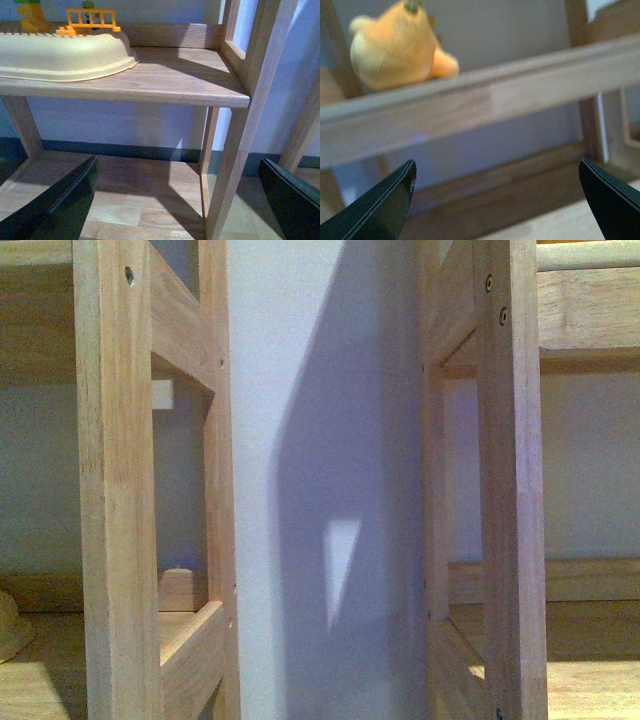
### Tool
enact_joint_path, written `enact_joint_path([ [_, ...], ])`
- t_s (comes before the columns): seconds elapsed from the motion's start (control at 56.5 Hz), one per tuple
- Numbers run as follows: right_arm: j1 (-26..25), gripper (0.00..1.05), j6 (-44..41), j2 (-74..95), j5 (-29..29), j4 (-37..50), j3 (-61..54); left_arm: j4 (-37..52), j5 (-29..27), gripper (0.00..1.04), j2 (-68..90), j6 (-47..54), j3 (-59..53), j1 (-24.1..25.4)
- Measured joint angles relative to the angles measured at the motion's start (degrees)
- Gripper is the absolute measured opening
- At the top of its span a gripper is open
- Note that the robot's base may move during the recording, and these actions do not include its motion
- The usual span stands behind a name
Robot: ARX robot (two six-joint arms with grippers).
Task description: Put away toys
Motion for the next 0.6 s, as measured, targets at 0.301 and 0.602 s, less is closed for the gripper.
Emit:
enact_joint_path([
  [0.301, 26.8, 0.98, -2.8, -11.5, 16.3, -1.0, -17.7, 0.0, 0.0, 0.98, 0.0, 0.0, 0.0, 0.0],
  [0.602, 29.9, 0.98, -4.3, -16.5, 19.8, -5.2, -25.7, 0.0, 0.0, 0.98, 0.0, 0.0, 0.0, 0.0],
])
